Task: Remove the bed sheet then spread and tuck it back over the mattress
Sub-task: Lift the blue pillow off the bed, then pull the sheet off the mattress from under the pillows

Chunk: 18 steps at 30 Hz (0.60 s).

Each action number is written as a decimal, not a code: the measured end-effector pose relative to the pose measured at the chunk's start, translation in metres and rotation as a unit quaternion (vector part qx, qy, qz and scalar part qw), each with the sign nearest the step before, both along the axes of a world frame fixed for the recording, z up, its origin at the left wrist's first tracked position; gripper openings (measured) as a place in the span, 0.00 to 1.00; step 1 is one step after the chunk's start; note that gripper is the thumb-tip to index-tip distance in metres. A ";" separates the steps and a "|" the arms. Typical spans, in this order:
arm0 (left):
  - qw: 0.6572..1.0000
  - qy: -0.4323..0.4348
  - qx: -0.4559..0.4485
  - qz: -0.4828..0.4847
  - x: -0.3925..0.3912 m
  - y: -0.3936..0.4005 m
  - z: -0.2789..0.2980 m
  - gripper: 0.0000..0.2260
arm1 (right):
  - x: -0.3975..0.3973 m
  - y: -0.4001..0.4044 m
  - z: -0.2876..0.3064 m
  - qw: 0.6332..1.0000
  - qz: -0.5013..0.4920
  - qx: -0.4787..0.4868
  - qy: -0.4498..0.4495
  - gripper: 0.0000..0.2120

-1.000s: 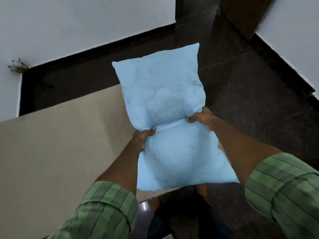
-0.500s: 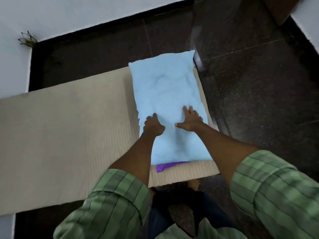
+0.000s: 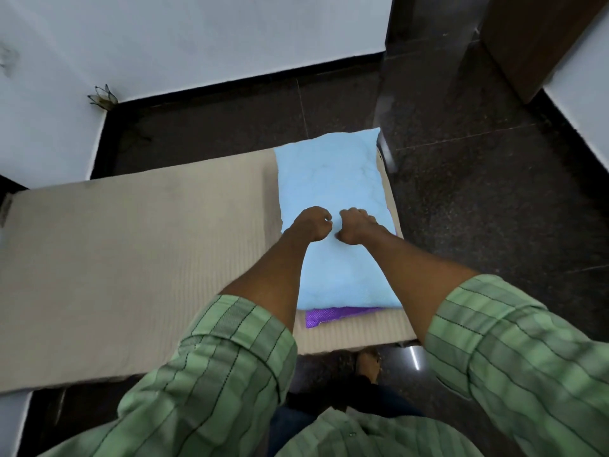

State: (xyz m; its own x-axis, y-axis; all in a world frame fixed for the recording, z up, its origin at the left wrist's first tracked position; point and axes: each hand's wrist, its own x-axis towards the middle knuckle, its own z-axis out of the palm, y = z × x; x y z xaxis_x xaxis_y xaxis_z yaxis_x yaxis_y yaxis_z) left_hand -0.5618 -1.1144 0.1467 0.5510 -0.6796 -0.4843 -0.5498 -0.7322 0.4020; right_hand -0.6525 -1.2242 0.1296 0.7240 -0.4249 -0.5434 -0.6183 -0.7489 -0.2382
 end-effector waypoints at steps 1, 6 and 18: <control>1.000 -0.006 0.002 -0.005 -0.001 0.010 0.008 0.16 | 0.002 0.009 0.009 1.000 0.000 -0.007 0.001 0.26; 1.000 -0.024 -0.011 0.010 0.006 0.087 0.043 0.16 | 0.028 0.071 0.043 0.999 0.035 -0.013 0.005 0.19; 0.982 -0.042 0.005 0.182 0.088 0.409 0.089 0.16 | 0.160 0.376 0.064 0.982 0.187 0.024 -0.021 0.21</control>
State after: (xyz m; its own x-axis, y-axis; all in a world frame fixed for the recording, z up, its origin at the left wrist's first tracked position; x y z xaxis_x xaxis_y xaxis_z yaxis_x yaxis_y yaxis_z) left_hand -0.4743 -0.7058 0.2358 0.7949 -0.4255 -0.4325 -0.2817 -0.8902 0.3580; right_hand -0.4925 -0.8483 0.1940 0.8472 -0.0993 -0.5218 -0.2901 -0.9094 -0.2980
